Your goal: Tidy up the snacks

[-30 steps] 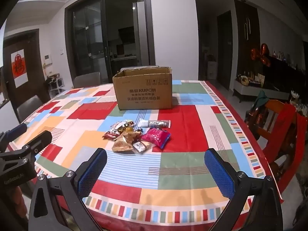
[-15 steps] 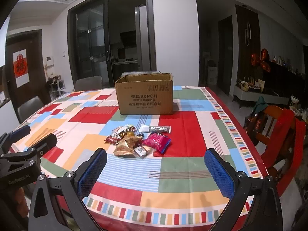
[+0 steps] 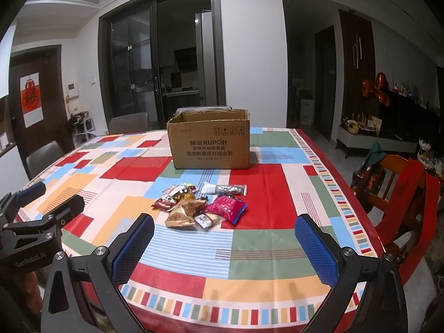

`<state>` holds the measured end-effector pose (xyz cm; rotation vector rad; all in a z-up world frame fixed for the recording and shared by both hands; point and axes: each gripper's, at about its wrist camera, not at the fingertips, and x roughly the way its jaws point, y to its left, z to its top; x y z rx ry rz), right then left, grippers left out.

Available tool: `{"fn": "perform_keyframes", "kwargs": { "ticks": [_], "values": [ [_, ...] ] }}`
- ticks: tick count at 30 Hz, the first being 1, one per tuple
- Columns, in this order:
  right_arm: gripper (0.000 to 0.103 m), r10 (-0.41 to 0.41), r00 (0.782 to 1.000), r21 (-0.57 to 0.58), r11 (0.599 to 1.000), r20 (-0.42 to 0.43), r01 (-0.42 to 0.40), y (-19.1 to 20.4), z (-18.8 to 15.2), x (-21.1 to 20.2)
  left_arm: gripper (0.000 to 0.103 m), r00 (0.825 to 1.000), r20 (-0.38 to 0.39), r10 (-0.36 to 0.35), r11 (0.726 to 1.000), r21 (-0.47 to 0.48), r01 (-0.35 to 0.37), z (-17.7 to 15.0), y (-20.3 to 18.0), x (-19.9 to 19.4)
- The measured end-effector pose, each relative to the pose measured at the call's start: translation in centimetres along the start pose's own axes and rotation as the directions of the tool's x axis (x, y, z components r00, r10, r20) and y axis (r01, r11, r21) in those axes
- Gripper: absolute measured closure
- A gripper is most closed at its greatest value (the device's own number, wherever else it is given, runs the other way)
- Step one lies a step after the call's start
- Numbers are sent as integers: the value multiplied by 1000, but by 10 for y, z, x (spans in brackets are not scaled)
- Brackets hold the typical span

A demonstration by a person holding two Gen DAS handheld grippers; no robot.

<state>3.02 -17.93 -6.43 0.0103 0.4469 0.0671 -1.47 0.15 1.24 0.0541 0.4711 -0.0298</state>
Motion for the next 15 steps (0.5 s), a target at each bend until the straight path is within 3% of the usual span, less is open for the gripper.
{"fn": "perform_keyframes", "kwargs": {
  "ticks": [15],
  "values": [
    [1, 1, 1000, 2, 1000, 7, -1, 0, 0, -1, 0, 1000, 0, 0, 1000, 1, 0, 3, -1, -2]
  ]
}}
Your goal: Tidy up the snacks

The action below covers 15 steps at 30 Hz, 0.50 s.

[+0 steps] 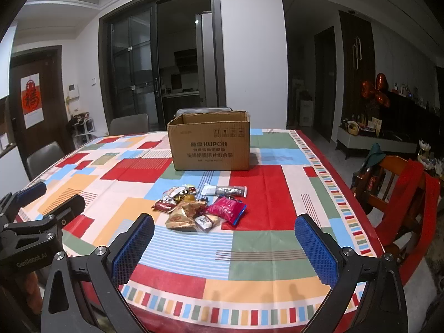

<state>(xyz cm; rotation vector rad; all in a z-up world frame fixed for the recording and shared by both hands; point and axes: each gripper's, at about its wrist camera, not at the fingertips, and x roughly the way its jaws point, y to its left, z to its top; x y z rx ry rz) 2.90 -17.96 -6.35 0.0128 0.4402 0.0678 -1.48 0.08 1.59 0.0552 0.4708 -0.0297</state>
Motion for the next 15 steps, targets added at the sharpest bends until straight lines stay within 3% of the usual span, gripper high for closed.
{"fn": "perform_keyframes", "kwargs": {
  "ticks": [15],
  "values": [
    [1, 0, 1000, 0, 1000, 0, 0, 0, 0, 0, 0, 1000, 2, 0, 1000, 0, 0, 0, 0, 0]
  ]
}}
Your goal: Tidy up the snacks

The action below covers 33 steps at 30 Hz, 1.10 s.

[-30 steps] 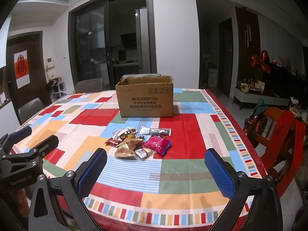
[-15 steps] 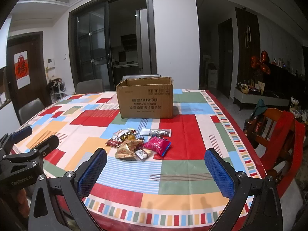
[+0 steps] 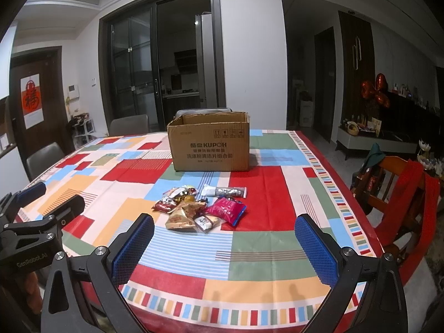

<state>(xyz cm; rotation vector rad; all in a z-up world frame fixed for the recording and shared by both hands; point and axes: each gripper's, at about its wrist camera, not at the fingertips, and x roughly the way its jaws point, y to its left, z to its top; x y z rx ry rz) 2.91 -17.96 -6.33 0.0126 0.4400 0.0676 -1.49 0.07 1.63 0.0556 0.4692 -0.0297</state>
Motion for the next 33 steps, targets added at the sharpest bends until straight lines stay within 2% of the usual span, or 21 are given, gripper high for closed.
{"fn": "perform_keyframes", "kwargs": {
  "ticks": [20, 33],
  "values": [
    [1, 5, 1000, 7, 1000, -7, -5, -5, 0, 1, 0, 1000, 2, -14, 1000, 19, 14, 1, -4, 2],
    [1, 70, 996, -16, 997, -63, -72, -24, 2, 48, 2, 998, -40, -56, 995, 78, 59, 12, -30, 43]
  ]
}}
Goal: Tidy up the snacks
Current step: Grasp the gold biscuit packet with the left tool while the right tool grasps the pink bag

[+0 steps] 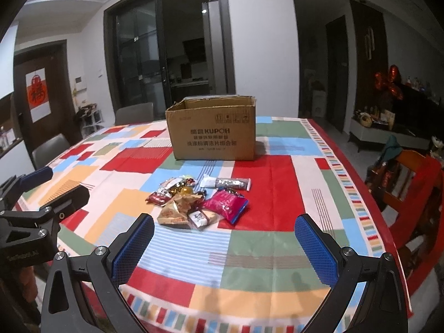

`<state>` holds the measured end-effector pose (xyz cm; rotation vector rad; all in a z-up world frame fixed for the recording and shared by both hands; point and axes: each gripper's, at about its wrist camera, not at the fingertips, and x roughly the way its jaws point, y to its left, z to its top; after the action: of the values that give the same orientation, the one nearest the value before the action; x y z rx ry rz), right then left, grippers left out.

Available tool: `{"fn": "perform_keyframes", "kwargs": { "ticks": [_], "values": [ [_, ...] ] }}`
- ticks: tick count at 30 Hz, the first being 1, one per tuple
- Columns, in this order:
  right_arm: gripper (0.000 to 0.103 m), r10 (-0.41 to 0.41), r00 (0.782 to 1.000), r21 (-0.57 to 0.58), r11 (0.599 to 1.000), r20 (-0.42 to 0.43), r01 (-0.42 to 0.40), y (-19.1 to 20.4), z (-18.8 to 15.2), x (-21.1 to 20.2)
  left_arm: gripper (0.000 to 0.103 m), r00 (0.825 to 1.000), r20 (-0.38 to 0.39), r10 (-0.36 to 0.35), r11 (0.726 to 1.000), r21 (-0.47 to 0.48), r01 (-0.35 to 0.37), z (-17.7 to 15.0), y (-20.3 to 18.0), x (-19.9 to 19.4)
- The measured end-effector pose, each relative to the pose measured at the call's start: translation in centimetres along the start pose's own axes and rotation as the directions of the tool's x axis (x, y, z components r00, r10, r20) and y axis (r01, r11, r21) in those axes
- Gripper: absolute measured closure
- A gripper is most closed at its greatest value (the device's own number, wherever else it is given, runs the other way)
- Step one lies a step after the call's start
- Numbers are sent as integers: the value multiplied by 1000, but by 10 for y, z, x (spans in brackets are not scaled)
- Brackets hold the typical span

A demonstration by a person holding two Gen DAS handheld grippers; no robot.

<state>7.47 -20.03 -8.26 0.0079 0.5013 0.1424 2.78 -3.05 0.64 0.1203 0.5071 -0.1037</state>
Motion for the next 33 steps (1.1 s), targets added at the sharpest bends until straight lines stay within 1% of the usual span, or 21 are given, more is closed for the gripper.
{"fn": "perform_keyframes", "kwargs": {
  "ticks": [2, 4, 6, 8, 10, 15, 18, 20, 22, 24, 25, 28, 33],
  "values": [
    [1, 11, 1000, -17, 1000, -11, -11, -4, 4, 10, 6, 1000, -18, -15, 1000, -2, 15, 2, -2, 10],
    [5, 24, 999, -28, 999, -25, -25, -7, 8, 20, 7, 999, -41, -32, 999, -13, 31, 4, -4, 21],
    [6, 30, 999, -55, 998, -33, -32, -7, 12, 30, 9, 997, -68, -46, 999, -28, 44, 5, -6, 33],
    [8, 35, 998, -86, 996, -46, -39, -7, 15, 42, 13, 995, -87, -54, 998, -38, 51, 5, -7, 43],
    [12, 45, 997, -114, 992, -65, -52, -6, 17, 53, 15, 992, -111, -62, 997, -47, 58, 5, -8, 55],
    [17, 67, 991, -176, 980, -118, -88, -5, 18, 84, 21, 982, -163, -99, 994, -60, 91, 3, -12, 82],
    [23, 76, 985, -201, 974, -155, -107, -6, 19, 100, 25, 974, -192, -122, 991, -70, 110, 1, -14, 99],
    [25, 77, 981, -220, 969, -177, -116, -6, 18, 113, 28, 968, -212, -135, 990, -77, 121, 1, -15, 111],
    [29, 76, 978, -235, 964, -194, -122, -5, 17, 123, 30, 960, -238, -149, 987, -87, 132, -1, -16, 124],
    [31, 80, 974, -251, 959, -211, -133, -5, 15, 133, 33, 951, -264, -159, 986, -97, 138, -3, -17, 135],
    [33, 79, 972, -260, 956, -219, -136, -4, 14, 138, 35, 946, -277, -167, 984, -103, 144, -4, -17, 141],
    [36, 85, 966, -280, 948, -243, -154, -3, 11, 152, 37, 933, -309, -188, 980, -124, 156, -7, -17, 156],
    [40, 99, 957, -293, 939, -274, -181, -2, 10, 170, 42, 915, -340, -216, 972, -162, 169, -10, -16, 174]
  ]
}}
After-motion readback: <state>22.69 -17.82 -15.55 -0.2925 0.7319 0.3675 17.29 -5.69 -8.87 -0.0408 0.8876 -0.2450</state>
